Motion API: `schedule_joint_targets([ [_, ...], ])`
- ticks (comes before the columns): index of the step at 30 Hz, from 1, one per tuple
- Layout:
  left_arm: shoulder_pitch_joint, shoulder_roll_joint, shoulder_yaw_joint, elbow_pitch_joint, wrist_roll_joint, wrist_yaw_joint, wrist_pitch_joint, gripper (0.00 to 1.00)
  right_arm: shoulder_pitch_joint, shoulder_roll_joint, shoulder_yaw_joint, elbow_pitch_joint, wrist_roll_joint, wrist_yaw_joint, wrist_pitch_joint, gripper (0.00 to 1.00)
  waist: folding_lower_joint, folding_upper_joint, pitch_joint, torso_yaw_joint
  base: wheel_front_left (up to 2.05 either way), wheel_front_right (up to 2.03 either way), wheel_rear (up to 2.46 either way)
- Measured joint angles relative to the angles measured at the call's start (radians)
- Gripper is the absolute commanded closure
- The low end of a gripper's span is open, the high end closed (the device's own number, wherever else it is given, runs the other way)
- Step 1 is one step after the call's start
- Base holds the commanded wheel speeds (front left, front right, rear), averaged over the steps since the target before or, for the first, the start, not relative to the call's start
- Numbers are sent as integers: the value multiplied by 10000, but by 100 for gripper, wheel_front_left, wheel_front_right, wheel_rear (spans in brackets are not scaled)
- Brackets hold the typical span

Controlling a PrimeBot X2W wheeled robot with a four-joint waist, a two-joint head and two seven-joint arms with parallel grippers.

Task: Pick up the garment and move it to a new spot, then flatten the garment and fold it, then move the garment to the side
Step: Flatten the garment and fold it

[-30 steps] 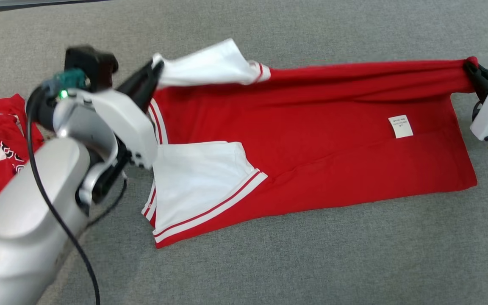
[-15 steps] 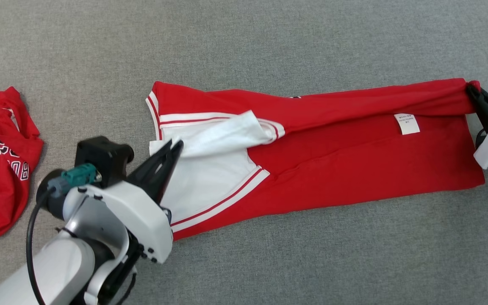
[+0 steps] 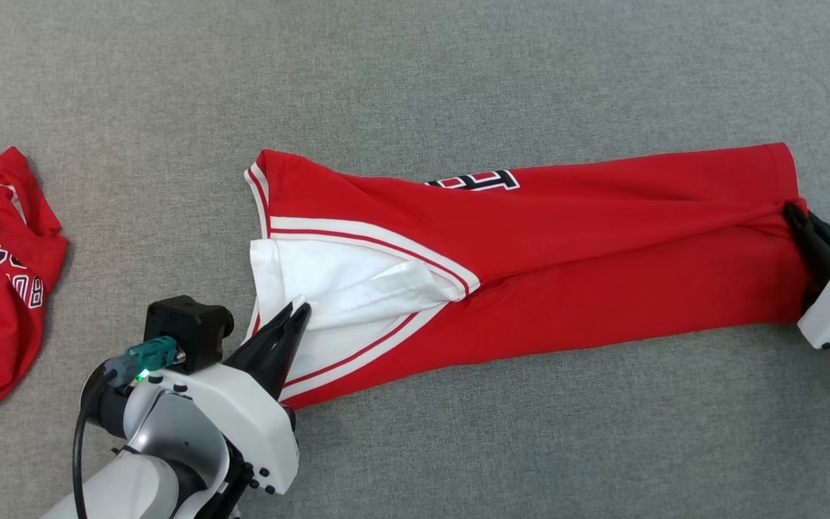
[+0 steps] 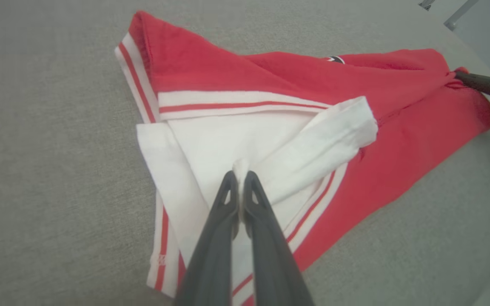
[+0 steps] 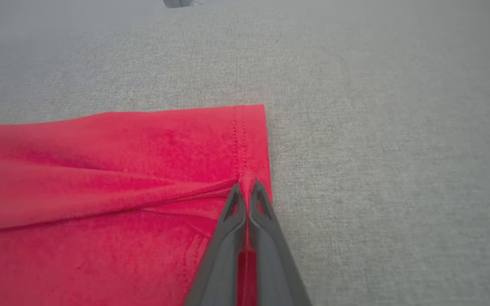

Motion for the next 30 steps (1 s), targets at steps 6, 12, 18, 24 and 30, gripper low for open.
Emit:
schedule_joint_targets([
  [6, 3, -462, -69, 1141, 17, -341, -648, 80, 364, 257, -566, -203, -278, -2, -48, 0, 0, 0, 16, -31, 0, 0, 0],
  [12, -72, -773, -230, 2071, 79, -520, -869, 0, 758, 326, -1342, -506, -566, -2, -92, 0, -1, 0, -228, -29, 0, 0, 0],
  [18, 40, -784, 265, 2359, 529, 178, -1987, 0, 1423, 516, -2418, -1087, -1875, -2, -284, 0, 0, 0, -846, -103, 0, 0, 0],
  [24, 691, -1214, 786, 2477, 537, 598, -3430, 0, 2289, 1432, -2903, -2017, -3009, -2, -401, 0, 0, 0, -1662, -146, 0, 0, 0],
  [30, 1312, -1695, 1062, 2790, 566, 849, -4531, 0, 3154, 2184, -3055, -2640, -3800, -2, -986, 0, 0, 0, -2448, -113, 0, 0, 0],
])
